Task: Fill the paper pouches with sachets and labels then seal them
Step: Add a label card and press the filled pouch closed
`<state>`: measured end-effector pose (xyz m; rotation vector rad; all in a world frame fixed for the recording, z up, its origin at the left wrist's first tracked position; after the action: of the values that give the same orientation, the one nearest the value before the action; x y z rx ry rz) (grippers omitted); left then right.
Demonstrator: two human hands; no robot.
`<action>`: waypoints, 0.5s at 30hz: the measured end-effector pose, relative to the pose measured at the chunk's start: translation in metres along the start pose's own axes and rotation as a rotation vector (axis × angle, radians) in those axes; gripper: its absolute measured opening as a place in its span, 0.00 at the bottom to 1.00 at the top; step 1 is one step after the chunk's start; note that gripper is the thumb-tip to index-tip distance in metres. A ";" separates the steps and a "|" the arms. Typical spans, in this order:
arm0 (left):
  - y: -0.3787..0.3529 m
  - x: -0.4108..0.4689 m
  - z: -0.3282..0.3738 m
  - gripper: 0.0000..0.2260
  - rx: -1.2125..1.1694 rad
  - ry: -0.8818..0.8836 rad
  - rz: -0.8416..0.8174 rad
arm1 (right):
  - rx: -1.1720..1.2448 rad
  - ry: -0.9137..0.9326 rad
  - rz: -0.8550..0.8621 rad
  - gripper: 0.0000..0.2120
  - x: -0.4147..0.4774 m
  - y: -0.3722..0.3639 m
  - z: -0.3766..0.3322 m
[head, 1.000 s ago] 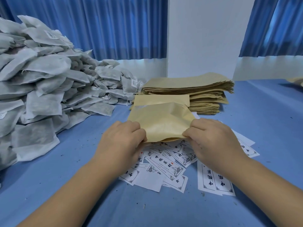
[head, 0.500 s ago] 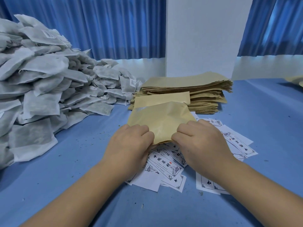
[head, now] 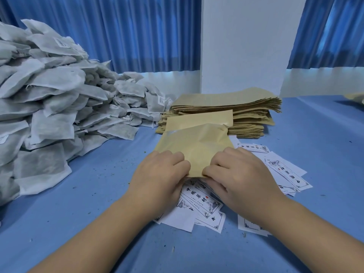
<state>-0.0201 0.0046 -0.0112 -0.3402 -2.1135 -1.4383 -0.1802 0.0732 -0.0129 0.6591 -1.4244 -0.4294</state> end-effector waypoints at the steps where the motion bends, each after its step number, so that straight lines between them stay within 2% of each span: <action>1: 0.000 -0.001 0.000 0.08 -0.008 0.011 -0.006 | 0.016 -0.001 -0.004 0.07 0.000 0.000 0.001; 6: -0.004 0.001 0.004 0.10 -0.046 -0.018 -0.011 | 0.075 0.005 -0.040 0.12 -0.001 0.000 0.003; 9: -0.005 0.002 0.003 0.09 -0.025 -0.062 0.043 | 0.228 -0.066 -0.120 0.15 -0.001 -0.002 0.003; 12: -0.006 -0.003 -0.003 0.10 -0.077 0.017 0.129 | 0.433 -0.375 -0.093 0.19 0.001 0.003 0.011; 15: -0.007 -0.005 -0.006 0.12 -0.064 0.076 0.167 | 0.619 -0.837 -0.084 0.22 0.003 0.008 0.025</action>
<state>-0.0174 -0.0028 -0.0179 -0.4680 -1.9339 -1.4004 -0.2058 0.0733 -0.0052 1.1099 -2.3760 -0.3363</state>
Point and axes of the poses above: each hand's wrist, its own x-axis towards the middle knuckle, its own y-axis out of the back of the hand, z = x × y, the point moved 2 cm from there along x, towards the middle knuckle, and after that the axes turned 15 degrees about -y, right-handed, at the moved point
